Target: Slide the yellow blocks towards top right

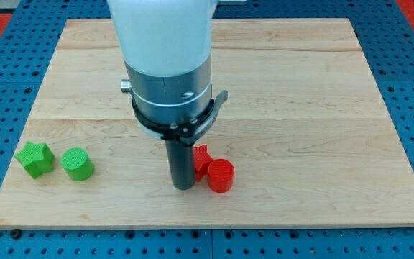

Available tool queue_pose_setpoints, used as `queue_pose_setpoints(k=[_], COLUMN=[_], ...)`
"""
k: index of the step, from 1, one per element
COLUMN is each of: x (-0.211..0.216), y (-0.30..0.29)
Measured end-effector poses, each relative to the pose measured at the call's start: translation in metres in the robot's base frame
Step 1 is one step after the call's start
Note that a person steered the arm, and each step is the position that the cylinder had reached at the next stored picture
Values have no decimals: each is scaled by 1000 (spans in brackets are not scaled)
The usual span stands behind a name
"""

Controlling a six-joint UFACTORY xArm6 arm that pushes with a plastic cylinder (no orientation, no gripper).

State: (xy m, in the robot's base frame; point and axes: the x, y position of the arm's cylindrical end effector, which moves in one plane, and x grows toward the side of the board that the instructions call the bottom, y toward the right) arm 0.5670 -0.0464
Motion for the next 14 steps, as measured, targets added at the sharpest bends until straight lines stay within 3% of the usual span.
queue_pose_setpoints(k=[1,4,6,10,11,14], x=[8,-15,-86,-142,-146,-149], y=[-37,-53,-88,-85,-83,23])
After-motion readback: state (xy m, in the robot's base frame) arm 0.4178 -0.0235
